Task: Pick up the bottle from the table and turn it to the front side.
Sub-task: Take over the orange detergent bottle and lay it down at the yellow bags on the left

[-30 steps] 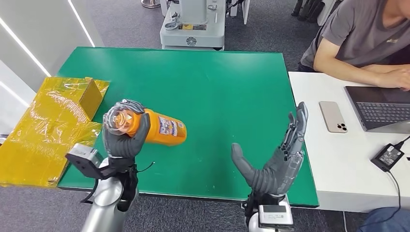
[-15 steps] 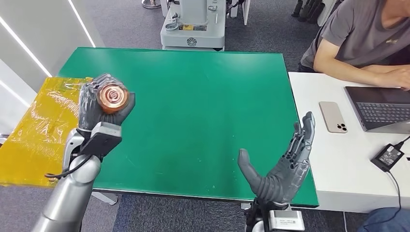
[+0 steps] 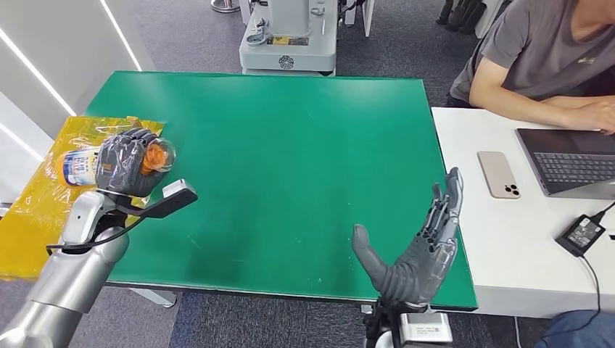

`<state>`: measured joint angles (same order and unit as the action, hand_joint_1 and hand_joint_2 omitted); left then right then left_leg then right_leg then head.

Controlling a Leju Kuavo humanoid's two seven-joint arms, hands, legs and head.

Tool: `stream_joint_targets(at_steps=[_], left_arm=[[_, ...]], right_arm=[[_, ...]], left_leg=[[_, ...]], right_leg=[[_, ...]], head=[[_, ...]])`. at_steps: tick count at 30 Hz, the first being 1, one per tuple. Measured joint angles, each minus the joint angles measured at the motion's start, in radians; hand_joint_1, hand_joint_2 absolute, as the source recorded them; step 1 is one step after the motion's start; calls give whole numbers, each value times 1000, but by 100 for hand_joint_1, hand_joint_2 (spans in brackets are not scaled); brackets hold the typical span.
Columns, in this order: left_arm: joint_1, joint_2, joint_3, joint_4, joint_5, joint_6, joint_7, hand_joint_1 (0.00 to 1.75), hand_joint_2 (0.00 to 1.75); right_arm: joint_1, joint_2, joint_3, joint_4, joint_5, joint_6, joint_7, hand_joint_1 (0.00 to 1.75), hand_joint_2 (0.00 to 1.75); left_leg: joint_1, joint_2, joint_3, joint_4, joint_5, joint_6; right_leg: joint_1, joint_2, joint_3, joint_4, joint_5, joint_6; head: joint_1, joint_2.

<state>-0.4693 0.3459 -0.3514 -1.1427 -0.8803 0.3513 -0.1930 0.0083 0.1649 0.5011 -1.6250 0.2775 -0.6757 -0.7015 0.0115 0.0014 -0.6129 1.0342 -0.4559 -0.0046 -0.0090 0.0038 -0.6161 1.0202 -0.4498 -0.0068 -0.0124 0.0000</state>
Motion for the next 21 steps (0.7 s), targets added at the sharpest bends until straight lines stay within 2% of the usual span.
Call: stream_joint_targets(at_steps=[6, 14, 18, 21], left_arm=[[10, 39, -1, 97, -84, 43, -25, 175, 175], [2, 43, 0, 285, -141, 71, -80, 175, 175], [-48, 33, -9, 427, -223, 86, -147, 175, 175], [-102, 10, -31, 544, -296, 90, -144, 175, 175]], right_arm=[[-1, 0, 2, -14, -39, 0, 0, 0, 175], [-10, -4, 19, -14, -65, 0, 0, 0, 175], [-32, -5, 34, -9, -78, 0, 0, 0, 175], [-52, -4, 47, -1, -77, 0, 0, 0, 175]], left_leg=[[0, 0, 0, 0, 0, 0], [0, 0, 0, 0, 0, 0], [0, 0, 0, 0, 0, -1], [0, 0, 0, 0, 1, -1]], right_leg=[[0, 0, 0, 0, 0, 0], [0, 0, 0, 0, 0, 0], [0, 0, 0, 0, 0, 0], [0, 0, 0, 0, 0, 0]], head=[[0, 0], [0, 0], [0, 0], [0, 0]])
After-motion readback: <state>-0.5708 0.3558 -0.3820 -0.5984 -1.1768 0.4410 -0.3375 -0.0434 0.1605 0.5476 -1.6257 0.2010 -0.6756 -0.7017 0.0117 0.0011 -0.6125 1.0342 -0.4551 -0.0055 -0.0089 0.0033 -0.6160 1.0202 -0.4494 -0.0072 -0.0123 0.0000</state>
